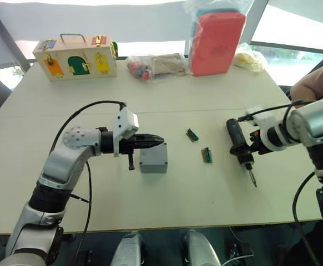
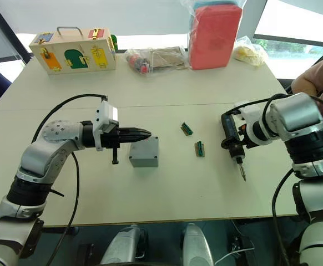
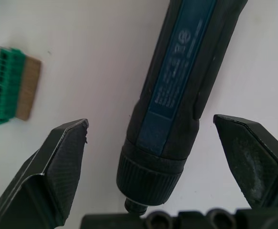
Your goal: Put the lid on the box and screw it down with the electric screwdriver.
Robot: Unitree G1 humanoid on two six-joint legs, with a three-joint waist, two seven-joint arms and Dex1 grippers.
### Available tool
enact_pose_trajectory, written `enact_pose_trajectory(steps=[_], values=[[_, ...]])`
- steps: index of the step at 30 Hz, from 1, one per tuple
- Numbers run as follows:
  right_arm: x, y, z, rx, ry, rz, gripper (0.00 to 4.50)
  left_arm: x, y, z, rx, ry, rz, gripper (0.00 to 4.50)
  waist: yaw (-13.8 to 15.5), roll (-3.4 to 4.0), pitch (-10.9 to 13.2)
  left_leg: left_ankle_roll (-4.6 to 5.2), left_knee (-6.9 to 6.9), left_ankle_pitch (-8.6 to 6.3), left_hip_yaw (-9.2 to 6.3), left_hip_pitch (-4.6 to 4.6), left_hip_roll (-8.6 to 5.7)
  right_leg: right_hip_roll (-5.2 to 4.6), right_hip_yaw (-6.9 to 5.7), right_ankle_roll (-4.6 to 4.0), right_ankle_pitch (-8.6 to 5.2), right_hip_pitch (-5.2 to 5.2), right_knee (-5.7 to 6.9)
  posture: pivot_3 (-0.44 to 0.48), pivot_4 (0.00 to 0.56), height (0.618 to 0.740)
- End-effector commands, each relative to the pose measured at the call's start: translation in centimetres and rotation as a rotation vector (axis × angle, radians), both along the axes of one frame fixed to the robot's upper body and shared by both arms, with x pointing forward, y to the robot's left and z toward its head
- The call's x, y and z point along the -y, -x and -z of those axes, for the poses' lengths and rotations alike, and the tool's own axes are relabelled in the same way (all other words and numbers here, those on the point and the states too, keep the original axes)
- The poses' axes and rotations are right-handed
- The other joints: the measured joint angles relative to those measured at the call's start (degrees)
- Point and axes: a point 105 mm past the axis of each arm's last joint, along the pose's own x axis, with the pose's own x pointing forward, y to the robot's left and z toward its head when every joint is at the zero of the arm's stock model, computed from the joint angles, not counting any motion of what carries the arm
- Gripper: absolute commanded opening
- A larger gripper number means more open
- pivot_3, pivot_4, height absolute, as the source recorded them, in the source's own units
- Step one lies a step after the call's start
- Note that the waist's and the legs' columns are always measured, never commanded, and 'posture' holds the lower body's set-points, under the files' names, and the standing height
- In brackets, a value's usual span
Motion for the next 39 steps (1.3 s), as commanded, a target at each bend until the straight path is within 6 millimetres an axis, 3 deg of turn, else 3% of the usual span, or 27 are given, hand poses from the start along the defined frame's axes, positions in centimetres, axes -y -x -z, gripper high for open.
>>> enact_pose_trajectory(steps=[1,6,9,14,17,20,25,26,30,32,35,39], values=[[-0.1,-0.7,0.0,-0.006,0.018,-0.038,4.43,0.3,0.4,-0.7,0.047,0.005,0.016,0.0,-0.1,0.0,0.0,0.0,0.0,0.0,0.01,0.0,0.0,0.0,0.0,0.0,0.0,0.0,0.0,0.0,0.15,0.73],[-0.2,-1.9,1.2,-0.054,0.047,-0.065,4.43,-0.2,0.5,-0.9,0.052,0.033,-0.033,0.0,-0.5,-0.06,0.0,0.0,0.02,0.0,0.01,0.04,0.02,0.03,0.0,0.01,0.01,0.01,0.0,0.0,0.15,0.73],[-0.7,-2.8,1.3,-0.058,0.054,-0.08,3.8,-0.2,0.6,-0.6,0.057,0.03,-0.047,0.0,-0.5,-0.14,-0.1,0.0,0.02,0.0,0.01,0.06,0.03,0.04,-0.01,0.01,0.01,0.03,0.01,0.0,0.15,0.73],[-1.7,-3.7,2.0,-0.073,0.069,-0.133,2.08,-0.2,0.3,-0.6,0.067,0.037,-0.076,0.0,-0.6,-0.39,-0.2,-0.01,0.04,0.0,0.01,0.11,0.04,0.05,-0.01,-0.01,0.03,0.07,0.03,0.0,0.15,0.73],[-2.0,-3.9,2.1,-0.076,0.055,-0.138,1.89,-0.4,0.4,-0.6,0.069,0.033,-0.082,0.0,-0.7,-0.64,-0.4,-0.01,0.03,0.0,0.02,0.16,0.07,0.09,-0.02,-0.02,0.03,0.1,0.04,0.0,0.15,0.73],[-2.4,-4.5,0.4,-0.021,0.015,-0.125,1.86,-1.0,0.2,-1.0,0.079,0.017,-0.092,0.0,-0.8,-0.69,-0.4,-0.01,0.04,0.0,0.02,0.18,0.09,0.09,-0.02,-0.04,0.04,0.12,0.05,0.0,0.15,0.73],[-4.6,-6.1,-5.6,0.255,-0.085,-0.194,1.85,-1.6,-0.1,-0.9,0.086,-0.016,-0.1,0.0,-1.1,-0.16,-0.1,-0.01,-0.05,0.0,0.06,0.06,0.09,0.07,0.0,-0.05,0.05,-0.09,0.07,0.0,0.15,0.73],[-5.3,-5.9,-7.0,0.339,-0.088,-0.272,1.85,-1.8,-0.2,-0.8,0.083,-0.021,-0.102,0.0,-1.0,0.02,0.0,-0.01,-0.05,0.0,0.07,-0.03,0.08,0.05,0.01,-0.04,0.05,-0.21,0.1,0.0,0.15,0.73],[-9.9,-3.9,-12.4,0.659,-0.337,-0.495,1.85,-2.4,-0.4,-0.2,0.09,-0.079,-0.104,0.0,-0.2,0.09,0.0,-0.04,-0.03,0.02,0.0,-0.67,0.08,0.09,-0.05,-0.04,0.04,-0.8,0.21,0.0,0.15,0.73],[-11.5,-2.4,-13.8,0.826,-0.349,-0.621,1.85,-2.6,-0.6,0.0,0.085,-0.093,-0.106,0.0,0.0,0.09,0.0,-0.08,0.03,0.04,0.0,-0.83,0.07,0.08,-0.06,-0.04,0.04,-0.95,0.27,0.0,0.15,0.73],[-14.1,-0.7,-16.8,1.172,-0.536,-0.628,1.85,-3.1,-0.8,0.8,0.096,-0.156,-0.1,0.0,-0.1,0.02,0.0,-0.1,0.15,0.06,0.01,-0.82,0.02,0.03,-0.07,-0.04,0.04,-0.87,0.33,0.0,0.15,0.73],[-15.7,1.0,-16.7,1.387,-0.691,-0.572,1.85,-3.1,-1.0,1.8,0.088,-0.194,-0.077,0.0,0.3,0.02,0.0,-0.34,0.17,0.2,0.03,-0.77,-0.05,-0.01,-0.09,-0.02,0.06,-0.85,0.61,0.0,0.15,0.73]])
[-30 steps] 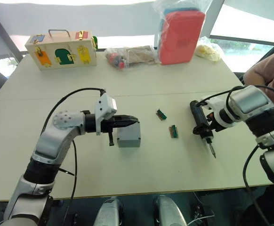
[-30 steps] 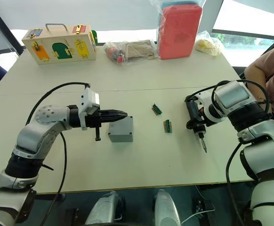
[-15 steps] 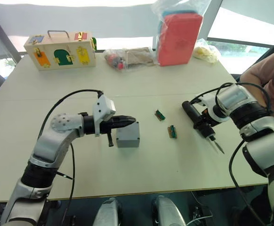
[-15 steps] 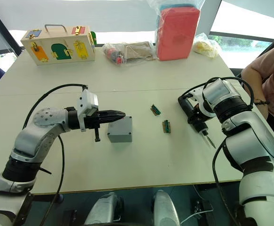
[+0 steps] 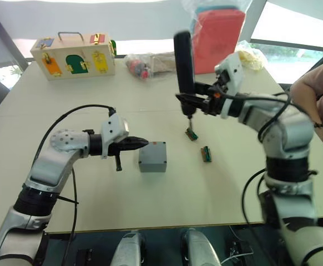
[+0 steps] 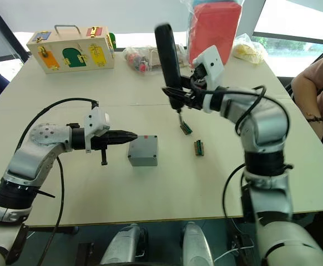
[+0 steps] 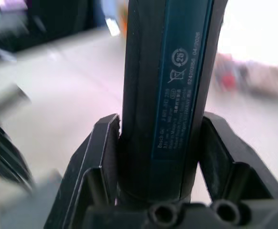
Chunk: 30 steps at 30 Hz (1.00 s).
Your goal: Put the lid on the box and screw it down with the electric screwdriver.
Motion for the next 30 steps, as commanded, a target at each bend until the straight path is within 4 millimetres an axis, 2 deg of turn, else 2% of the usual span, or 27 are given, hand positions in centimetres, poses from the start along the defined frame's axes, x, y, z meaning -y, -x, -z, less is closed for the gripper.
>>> enact_pose_trajectory(steps=[1,5,10,17,30], values=[[0.2,2.3,-3.0,0.217,-0.196,0.012,1.85,-0.1,-0.2,-0.1,0.028,-0.026,0.021,0.0,0.2,0.0,0.0,-0.02,0.0,0.01,0.0,0.0,0.0,0.0,-0.04,0.0,0.0,0.02,0.0,0.0,0.15,0.73],[-1.4,3.7,-1.8,0.236,-0.252,-0.03,1.85,-0.2,-0.5,0.2,0.015,-0.023,0.019,0.0,-0.1,-0.01,0.0,-0.04,0.01,0.03,-0.03,-0.01,-0.02,-0.01,-0.04,0.0,0.0,0.03,0.13,0.0,0.15,0.73],[-3.1,4.1,2.0,0.194,-0.23,-0.031,1.85,0.8,-0.9,1.4,-0.033,-0.004,0.025,0.0,-0.4,0.0,0.0,-0.04,0.0,0.03,-0.05,0.02,-0.01,0.05,-0.04,0.0,-0.01,0.02,0.15,0.0,0.15,0.73],[-3.9,3.6,3.0,0.165,-0.226,0.0,1.85,0.9,-1.0,2.7,-0.061,-0.017,0.022,0.0,-0.3,0.0,0.0,-0.08,0.0,0.06,-0.14,0.07,0.01,0.06,-0.03,-0.01,-0.02,-0.01,0.16,0.0,0.15,0.73],[-3.5,2.9,4.8,0.128,-0.186,0.026,1.85,0.9,-0.9,2.7,-0.063,-0.016,0.022,0.0,-0.3,0.0,0.0,-0.08,0.0,0.06,-0.18,0.1,0.01,0.06,-0.01,-0.01,-0.02,0.01,0.16,0.0,0.15,0.73]])
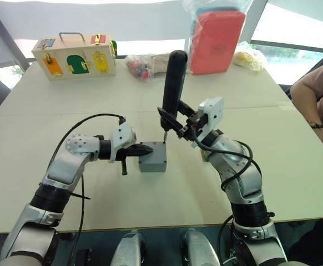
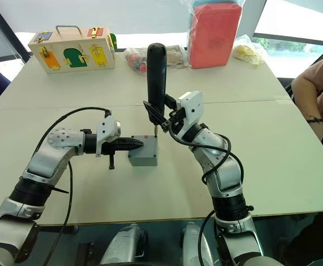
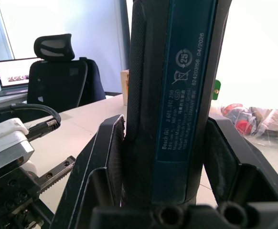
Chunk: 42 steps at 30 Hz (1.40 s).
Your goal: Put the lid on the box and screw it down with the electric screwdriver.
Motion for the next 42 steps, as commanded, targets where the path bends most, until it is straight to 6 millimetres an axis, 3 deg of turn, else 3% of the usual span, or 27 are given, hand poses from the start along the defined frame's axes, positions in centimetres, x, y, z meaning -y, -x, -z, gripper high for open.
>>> enact_pose_trajectory(steps=[1,10,17,23,32,36,42], values=[[-0.2,0.9,-1.1,0.055,-0.015,-0.027,1.85,-0.1,0.1,0.0,0.007,-0.012,0.0,0.0,0.0,0.0,0.0,0.0,0.0,0.0,0.0,0.0,0.0,0.0,0.0,0.0,0.0,0.01,0.0,0.0,0.15,0.73],[-0.8,1.1,-0.2,0.04,-0.009,-0.049,1.85,-0.1,0.2,0.1,0.003,-0.012,-0.003,0.0,0.0,0.0,0.0,0.0,0.0,0.0,-0.01,0.09,0.0,0.0,0.0,0.0,0.0,0.08,0.0,0.0,0.15,0.73],[-0.9,0.5,4.3,-0.113,0.105,-0.014,1.85,0.0,0.1,0.6,-0.01,-0.019,-0.013,0.0,0.0,-0.05,-0.1,0.05,-0.1,-0.03,0.0,0.73,0.01,0.01,0.01,0.0,-0.03,0.68,-0.09,0.0,0.15,0.73],[-0.7,0.2,6.7,-0.22,0.132,0.018,1.85,0.2,0.2,0.9,-0.012,-0.022,-0.008,0.0,0.0,-0.21,-0.7,0.08,-0.12,-0.05,-0.01,0.96,0.03,0.02,0.01,-0.04,-0.1,0.88,-0.12,0.0,0.15,0.73],[-0.9,0.1,8.6,-0.376,0.138,0.024,1.85,0.4,0.2,1.1,-0.015,-0.022,-0.011,0.0,0.0,-0.33,-1.3,0.2,-0.19,-0.13,-0.02,1.21,0.06,0.03,0.01,-0.16,-0.21,1.13,-0.13,0.0,0.15,0.73],[-0.9,0.0,9.1,-0.384,0.188,0.034,1.85,0.4,0.2,1.3,-0.016,-0.027,-0.011,0.0,-0.1,-0.36,-1.4,0.6,-0.3,-0.39,0.0,2.1,0.1,0.03,0.0,-0.37,-0.52,1.98,-0.18,0.0,0.15,0.73],[-1.2,0.0,9.4,-0.383,0.232,0.027,1.85,0.4,0.2,1.5,-0.02,-0.027,-0.014,0.0,-0.1,-0.33,-1.5,0.61,-0.41,-0.39,-0.03,2.16,0.15,0.06,-0.02,-0.4,-0.54,1.98,-0.16,0.0,0.15,0.73]])
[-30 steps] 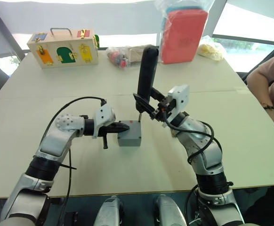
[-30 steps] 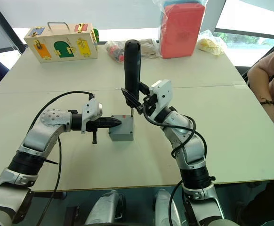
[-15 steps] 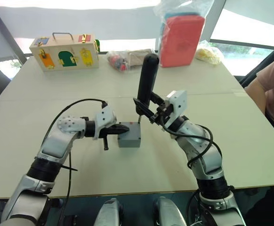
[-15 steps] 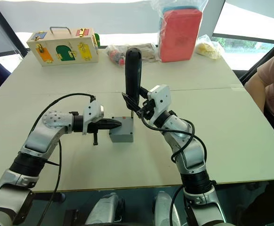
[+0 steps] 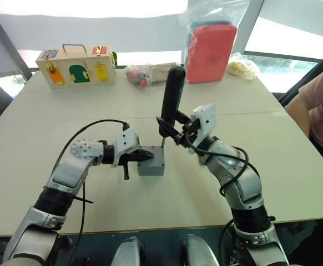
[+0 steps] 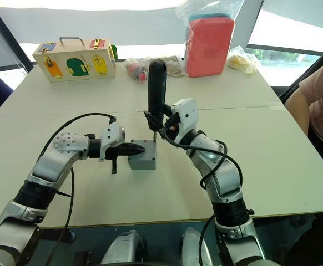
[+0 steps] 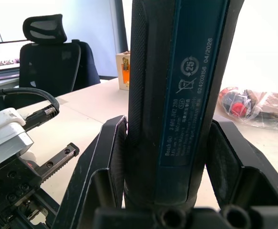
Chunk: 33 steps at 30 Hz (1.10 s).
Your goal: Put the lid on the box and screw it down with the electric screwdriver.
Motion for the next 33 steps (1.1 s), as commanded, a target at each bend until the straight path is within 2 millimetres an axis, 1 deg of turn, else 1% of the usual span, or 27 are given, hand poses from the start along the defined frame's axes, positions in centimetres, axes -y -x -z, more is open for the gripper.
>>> enact_pose_trajectory(steps=[1,12,15,19,20,22,24,26,27,29,30,32,33], values=[[-0.5,0.0,6.5,-0.235,0.151,-0.015,1.85,0.0,0.1,-0.1,0.011,0.0,0.0,0.0,0.0,-0.01,-0.1,0.0,0.0,0.0,0.0,0.0,0.0,0.0,0.0,0.0,0.0,0.0,0.0,0.0,0.15,0.73],[-0.7,0.3,6.5,-0.231,0.18,-0.03,1.85,-0.2,0.1,0.1,0.002,-0.001,-0.01,0.0,0.0,-0.08,-0.5,0.0,-0.05,0.0,0.0,0.01,0.1,-0.02,0.0,-0.15,-0.09,0.0,-0.03,0.0,0.15,0.73],[-0.7,0.1,5.8,-0.211,0.16,-0.027,1.85,-0.2,0.1,0.1,-0.001,0.0,-0.01,0.0,0.0,-0.08,-0.5,0.0,-0.09,0.0,0.0,0.02,0.11,-0.02,0.0,-0.16,-0.1,0.0,-0.05,0.0,0.15,0.73],[-1.0,0.3,4.0,-0.153,0.121,-0.049,1.85,-0.2,0.2,0.1,-0.005,0.002,-0.007,0.0,0.0,-0.08,-0.5,0.0,-0.18,0.0,0.0,0.03,0.12,-0.02,0.0,-0.18,-0.1,0.0,-0.12,0.0,0.15,0.73],[-1.1,0.3,3.4,-0.127,0.11,-0.054,1.85,-0.2,0.2,0.1,-0.006,0.002,-0.006,0.0,0.0,-0.08,-0.5,0.0,-0.22,0.0,0.0,0.03,0.12,-0.02,0.0,-0.18,-0.1,-0.01,-0.16,0.0,0.15,0.73],[-1.2,0.4,1.3,-0.067,0.058,-0.063,1.85,-0.2,0.3,0.0,-0.007,0.003,-0.004,0.0,0.1,-0.08,-0.5,0.0,-0.33,0.0,0.0,0.03,0.13,-0.02,0.0,-0.17,-0.1,-0.02,-0.25,0.0,0.15,0.73],[-0.9,0.4,-1.4,0.024,0.02,-0.048,1.85,-0.2,0.4,-0.1,-0.008,0.009,0.0,0.0,0.1,-0.05,-0.5,-0.02,-0.51,0.01,0.0,0.03,0.12,-0.03,0.0,-0.15,-0.08,-0.04,-0.36,0.0,0.15,0.73],[-0.2,0.4,-4.8,0.097,-0.069,-0.019,1.85,-0.2,0.5,-0.5,-0.008,0.022,0.002,0.0,0.0,-0.01,-0.4,-0.02,-0.56,0.01,0.0,-0.01,0.12,-0.03,-0.01,-0.13,-0.06,-0.1,-0.39,0.0,0.15,0.73],[0.3,0.5,-6.3,0.118,-0.111,-0.011,1.85,-0.3,0.6,-0.7,-0.002,0.026,0.006,0.0,0.0,0.02,-0.4,-0.02,-0.57,0.02,0.0,-0.1,0.13,-0.03,-0.01,-0.09,-0.04,-0.21,-0.39,0.0,0.15,0.73],[1.4,0.7,-8.8,0.144,-0.192,0.003,1.85,-0.4,0.8,-1.4,0.008,0.035,0.015,0.0,0.0,0.09,0.0,-0.08,-0.57,0.05,0.0,-0.29,0.13,-0.04,0.0,-0.04,0.01,-0.41,-0.37,0.0,0.15,0.73],[2.4,0.6,-10.0,0.143,-0.235,0.025,1.85,-0.5,1.0,-2.1,0.018,0.046,0.023,0.0,0.1,0.07,0.2,-0.12,-0.57,0.08,0.0,-0.36,0.14,-0.04,0.0,-0.03,0.02,-0.48,-0.36,0.0,0.15,0.73],[3.7,0.6,-11.3,0.13,-0.279,0.052,1.85,-0.5,1.1,-3.0,0.029,0.06,0.034,0.0,0.2,0.05,0.4,-0.19,-0.57,0.12,0.0,-0.56,0.14,-0.09,0.0,-0.03,0.03,-0.68,-0.29,0.0,0.15,0.73],[4.6,0.3,-11.6,0.11,-0.287,0.087,1.85,-0.5,1.2,-3.5,0.038,0.067,0.04,0.0,0.2,0.05,0.4,-0.22,-0.57,0.14,0.0,-0.8,0.13,-0.11,-0.01,-0.03,0.03,-0.94,-0.23,0.0,0.15,0.73]])
